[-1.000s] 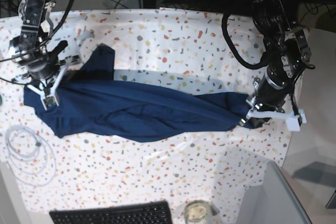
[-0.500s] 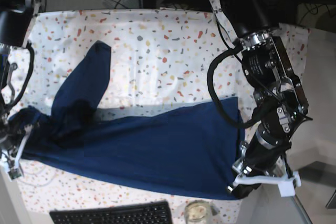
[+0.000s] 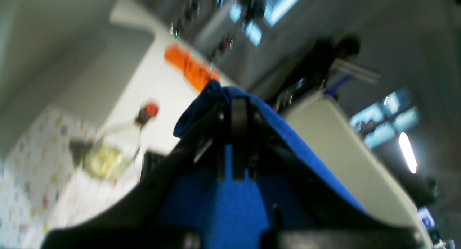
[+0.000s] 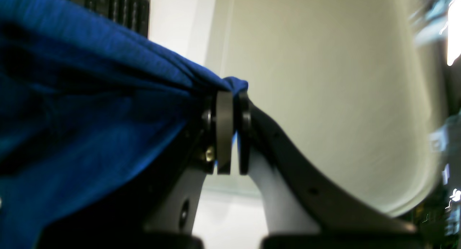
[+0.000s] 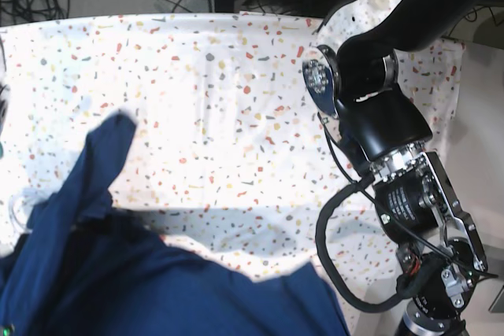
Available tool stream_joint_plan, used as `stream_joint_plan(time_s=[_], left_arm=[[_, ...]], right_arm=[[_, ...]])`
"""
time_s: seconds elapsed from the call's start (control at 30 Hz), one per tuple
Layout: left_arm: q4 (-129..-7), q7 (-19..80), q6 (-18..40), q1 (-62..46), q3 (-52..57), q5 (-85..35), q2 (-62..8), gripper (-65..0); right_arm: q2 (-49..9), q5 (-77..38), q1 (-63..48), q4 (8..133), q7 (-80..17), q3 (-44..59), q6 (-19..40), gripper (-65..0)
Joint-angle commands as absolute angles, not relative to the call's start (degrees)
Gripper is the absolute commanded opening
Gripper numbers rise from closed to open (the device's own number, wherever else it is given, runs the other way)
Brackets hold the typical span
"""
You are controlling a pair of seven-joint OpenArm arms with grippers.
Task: Layout the t-shirt on the table in an organized manner, then fold the t-shirt properly
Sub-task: 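Lift the shirt with both grippers and swing it flat over the cloth, then lower the shirt edge with both grippers and drag it taut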
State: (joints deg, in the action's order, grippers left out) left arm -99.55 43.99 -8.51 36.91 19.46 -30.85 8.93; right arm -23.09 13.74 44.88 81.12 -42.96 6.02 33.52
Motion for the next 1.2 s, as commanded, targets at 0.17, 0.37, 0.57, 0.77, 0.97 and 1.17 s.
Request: stream_joint_plan(time_s=[0.17, 0.37, 0.57, 0.77, 0.97, 1.17], left_arm=[[-100.6, 40.5, -8.0, 38.4, 18.5, -31.1, 9.0, -65.0], [-103.6, 40.5, -8.0, 26.9, 18.4, -31.1, 8.9, -65.0], [-108.2, 40.5, -7.7, 10.3, 18.4, -31.1, 7.0, -65.0], [-110.0, 40.5, -7.7, -5.8, 18.4, -31.1, 2.2, -65.0], [-109.7, 40.3, -7.7, -13.5, 18.4, -30.9, 0.3, -65.0], [-109.6, 40.2, -7.7, -13.1, 18.4, -30.5, 0.4, -65.0]], right_arm=[[-26.0, 14.5, 51.8, 84.1, -44.7, 5.4, 32.8, -65.0], [-26.0, 14.5, 37.0, 95.6, -51.7, 5.6, 32.8, -65.0], [-22.3, 14.5, 14.5, 106.4, -53.0, 5.7, 32.8, -65.0], [-17.0, 14.5, -4.6, 114.0, -55.3, 5.7, 32.8, -65.0], [-14.4, 14.5, -7.3, 111.3, -54.9, 5.1, 32.8, -65.0], [-14.7, 14.5, 3.9, 96.3, -54.4, -0.4, 32.8, -65.0]])
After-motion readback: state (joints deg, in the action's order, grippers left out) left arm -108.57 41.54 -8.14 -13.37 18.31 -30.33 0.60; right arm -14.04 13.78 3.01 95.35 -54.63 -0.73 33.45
